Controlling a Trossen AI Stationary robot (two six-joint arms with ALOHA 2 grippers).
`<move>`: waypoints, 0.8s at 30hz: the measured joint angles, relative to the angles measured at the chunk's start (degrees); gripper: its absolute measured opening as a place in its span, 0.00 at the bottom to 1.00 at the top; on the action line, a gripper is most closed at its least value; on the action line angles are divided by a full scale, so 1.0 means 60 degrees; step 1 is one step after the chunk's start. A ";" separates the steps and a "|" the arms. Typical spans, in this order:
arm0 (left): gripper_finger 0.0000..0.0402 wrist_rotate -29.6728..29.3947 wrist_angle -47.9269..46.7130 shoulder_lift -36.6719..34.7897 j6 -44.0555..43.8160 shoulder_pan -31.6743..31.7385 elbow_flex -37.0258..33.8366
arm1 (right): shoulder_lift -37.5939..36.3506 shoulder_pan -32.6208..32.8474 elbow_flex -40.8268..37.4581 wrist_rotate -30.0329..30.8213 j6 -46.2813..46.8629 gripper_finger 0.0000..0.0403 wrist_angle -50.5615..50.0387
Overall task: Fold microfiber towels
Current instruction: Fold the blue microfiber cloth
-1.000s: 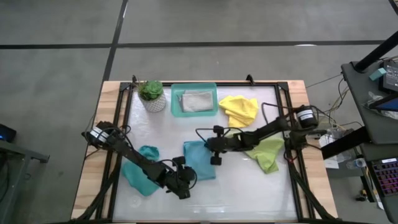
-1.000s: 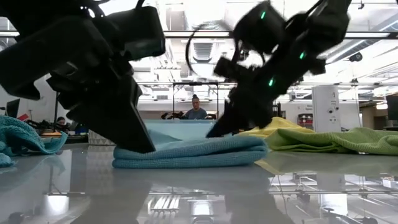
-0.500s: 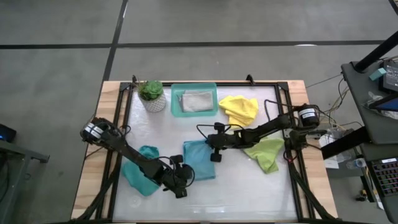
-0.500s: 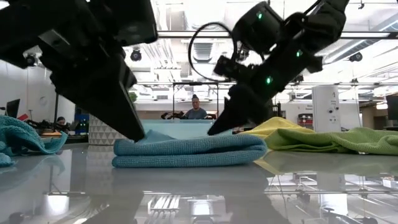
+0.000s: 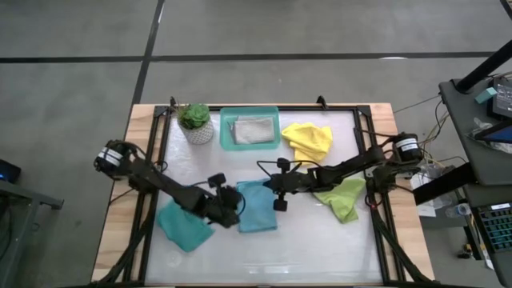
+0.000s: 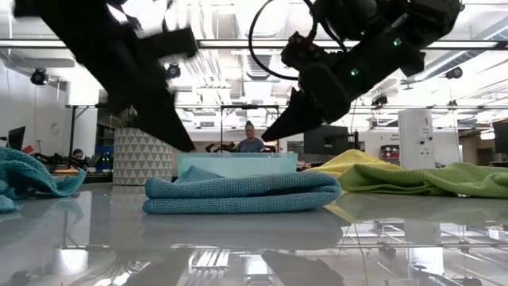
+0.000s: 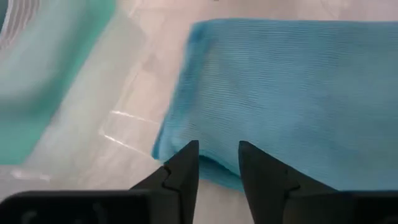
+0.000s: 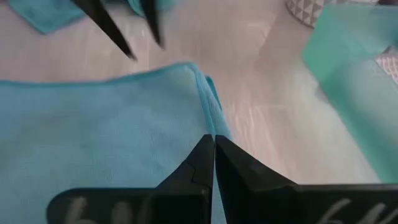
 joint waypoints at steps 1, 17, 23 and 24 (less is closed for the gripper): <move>0.26 0.0004 0.0324 0.0014 -0.0005 0.0166 -0.0200 | 0.0007 -0.0003 -0.0102 0.0002 -0.0022 0.02 0.0187; 0.32 0.1471 0.1706 0.0054 -0.0918 0.1113 -0.0989 | 0.0080 -0.0011 -0.0542 0.0010 -0.0402 0.02 0.1013; 0.32 0.1524 0.1955 0.0051 -0.0629 0.1116 -0.1010 | 0.0080 -0.0011 -0.0589 0.0010 -0.0408 0.02 0.1033; 0.32 0.1523 0.1946 0.0051 -0.0545 0.1116 -0.1014 | 0.0080 -0.0011 -0.0589 0.0010 -0.0406 0.02 0.1037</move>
